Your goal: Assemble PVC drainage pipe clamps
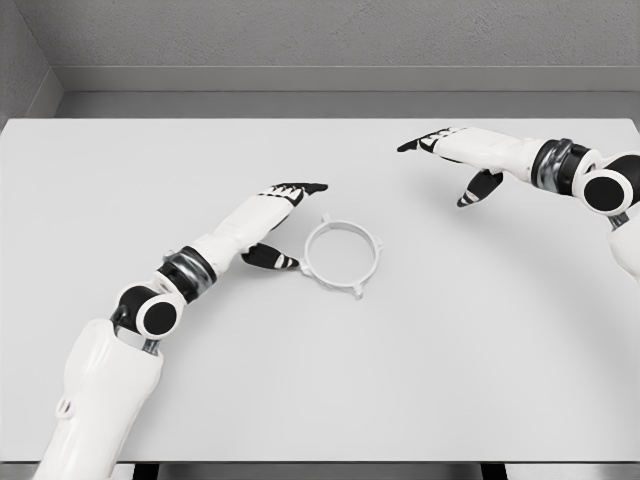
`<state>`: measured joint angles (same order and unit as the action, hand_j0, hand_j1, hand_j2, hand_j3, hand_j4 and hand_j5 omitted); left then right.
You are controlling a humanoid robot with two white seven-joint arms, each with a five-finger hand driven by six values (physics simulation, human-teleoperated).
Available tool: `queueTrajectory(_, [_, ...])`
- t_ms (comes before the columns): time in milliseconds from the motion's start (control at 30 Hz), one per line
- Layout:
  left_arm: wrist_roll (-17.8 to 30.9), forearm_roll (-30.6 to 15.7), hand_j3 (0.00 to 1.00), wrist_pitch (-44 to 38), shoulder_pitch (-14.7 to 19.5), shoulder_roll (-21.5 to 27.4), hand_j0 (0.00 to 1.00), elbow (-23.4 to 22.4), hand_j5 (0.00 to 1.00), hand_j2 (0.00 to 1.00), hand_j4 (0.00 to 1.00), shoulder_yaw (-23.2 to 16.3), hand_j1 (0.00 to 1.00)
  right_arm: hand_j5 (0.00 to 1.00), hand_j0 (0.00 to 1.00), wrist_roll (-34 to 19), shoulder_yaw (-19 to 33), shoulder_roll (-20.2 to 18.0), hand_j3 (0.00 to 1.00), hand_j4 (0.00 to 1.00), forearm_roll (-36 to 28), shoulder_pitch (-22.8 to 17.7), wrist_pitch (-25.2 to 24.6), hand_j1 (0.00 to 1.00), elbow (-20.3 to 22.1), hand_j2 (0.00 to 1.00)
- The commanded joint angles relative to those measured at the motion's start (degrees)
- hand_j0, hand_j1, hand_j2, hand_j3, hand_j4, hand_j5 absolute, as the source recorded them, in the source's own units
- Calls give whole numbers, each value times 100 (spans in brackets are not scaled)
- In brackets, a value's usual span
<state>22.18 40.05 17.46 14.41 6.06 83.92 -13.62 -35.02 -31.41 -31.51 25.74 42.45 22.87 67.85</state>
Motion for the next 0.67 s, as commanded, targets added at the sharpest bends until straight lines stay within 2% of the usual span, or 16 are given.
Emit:
queueTrajectory(0, [-3, -32, 100, -6, 0, 0, 100, 2, 100, 100, 100, 26, 100, 100, 100, 2, 4, -4, 100, 100, -25, 0, -11, 100, 1, 100])
queueTrajectory(67, [-3, -94, 100, -14, 9, 71, 100, 54, 100, 100, 100, 70, 100, 100, 100, 2, 4, -4, 100, 100, -25, 0, -11, 100, 9, 100])
queueTrajectory(100, [-3, -129, 100, -6, -17, 149, 100, 81, 100, 100, 100, 289, 100, 100, 100, 2, 4, -4, 100, 100, -25, 0, -11, 100, 9, 100])
queueTrajectory(133, [6, -409, 100, 3, -62, 439, 100, 186, 100, 100, 100, 466, 100, 100, 100, 2, 12, -4, 100, 100, -25, 0, -11, 100, 9, 100])
queueTrajectory(200, [-3, -1701, 100, 248, -184, 1511, 100, 687, 100, 100, 100, 729, 100, 100, 100, 2, 30, -13, 100, 100, -34, 0, -11, 100, 9, 100])
queueTrajectory(233, [-3, -2281, 100, 1021, -343, 1898, 100, 801, 100, 100, 100, 1159, 100, 100, 100, 2, 21, -92, 100, 100, -43, 9, 7, 100, 18, 100])
queueTrajectory(267, [6, -2537, 100, 1754, -404, 2039, 100, 793, 100, 100, 100, 1502, 100, 100, 100, 2, 21, -197, 100, 100, -43, 0, 16, 100, 36, 100])
queueTrajectory(300, [-3, -2651, 100, 1754, -509, 2311, 100, 740, 100, 100, 100, 1678, 100, 100, 100, 2, 21, -338, 100, 100, -34, -9, 16, 100, 141, 100])
queueTrajectory(367, [-3, -2607, 100, 1754, -712, 2839, 100, 521, 100, 100, 100, 2012, 100, 100, 100, 2, 48, -847, 100, 100, -43, -53, -2, 100, 694, 100])
queueTrajectory(400, [6, -2590, 100, 1754, -738, 3014, 100, 354, 100, 100, 100, 2074, 100, 100, 100, 2, 13, -1032, 100, 100, -43, -79, -11, 100, 844, 100])
queueTrajectory(500, [6, -2203, 100, 1754, -826, 3138, 100, 186, 100, 100, 100, 2065, 100, 100, 100, 2, 4, -1217, 100, 100, -43, -149, 7, 100, 897, 100])
queueTrajectory(533, [6, -2115, 100, 1754, -826, 3138, 100, 178, 100, 100, 100, 2065, 100, 100, 100, 2, 4, -1270, 100, 100, -43, -211, 7, 100, 1063, 100])
queueTrajectory(567, [6, -2106, 100, 1754, -826, 3138, 100, 186, 100, 100, 100, 2065, 100, 100, 100, 2, 39, -1437, 100, 100, -43, -299, 7, 100, 1274, 100])
queueTrajectory(633, [6, -2089, 100, 1754, -835, 3147, 100, 186, 100, 100, 100, 2021, 100, 100, 100, 2, 48, -1472, 100, 100, -43, -325, 7, 100, 1354, 100])
